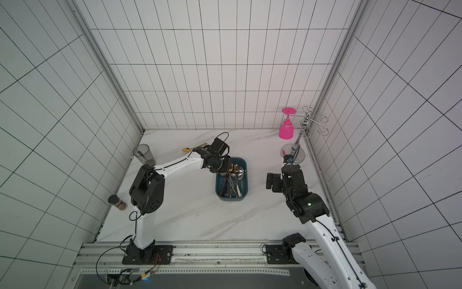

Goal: Put the spoon into the storage box
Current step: Place the spoon in the storage box.

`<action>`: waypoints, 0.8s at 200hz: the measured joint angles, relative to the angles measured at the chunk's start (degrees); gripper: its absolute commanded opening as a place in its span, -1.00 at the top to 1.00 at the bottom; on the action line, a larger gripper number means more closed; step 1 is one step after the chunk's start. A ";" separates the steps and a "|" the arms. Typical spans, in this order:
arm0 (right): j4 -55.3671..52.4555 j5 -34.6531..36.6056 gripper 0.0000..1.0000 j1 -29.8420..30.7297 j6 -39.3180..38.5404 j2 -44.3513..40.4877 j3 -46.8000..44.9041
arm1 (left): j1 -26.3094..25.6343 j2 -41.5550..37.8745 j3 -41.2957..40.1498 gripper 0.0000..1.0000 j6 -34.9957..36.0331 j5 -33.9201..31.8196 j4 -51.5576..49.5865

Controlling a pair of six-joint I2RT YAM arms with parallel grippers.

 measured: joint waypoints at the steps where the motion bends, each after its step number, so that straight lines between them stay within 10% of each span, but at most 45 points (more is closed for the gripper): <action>1: 0.00 0.02 -0.97 0.00 0.00 0.00 0.00 | 0.00 0.00 -0.04 1.00 -0.04 0.02 0.02; 19: 0.00 0.11 -0.97 0.00 -0.07 0.11 0.00 | -0.09 0.00 -0.50 0.98 -0.61 0.33 0.00; 73: 0.00 0.09 -0.97 0.00 -0.09 0.31 0.00 | -0.09 -0.15 -0.92 -0.02 -1.42 0.09 -0.02; 160: -0.02 0.09 -0.97 0.00 -0.35 0.31 0.00 | 9.57 -7.65 0.20 -0.73 9.49 -1.51 -0.66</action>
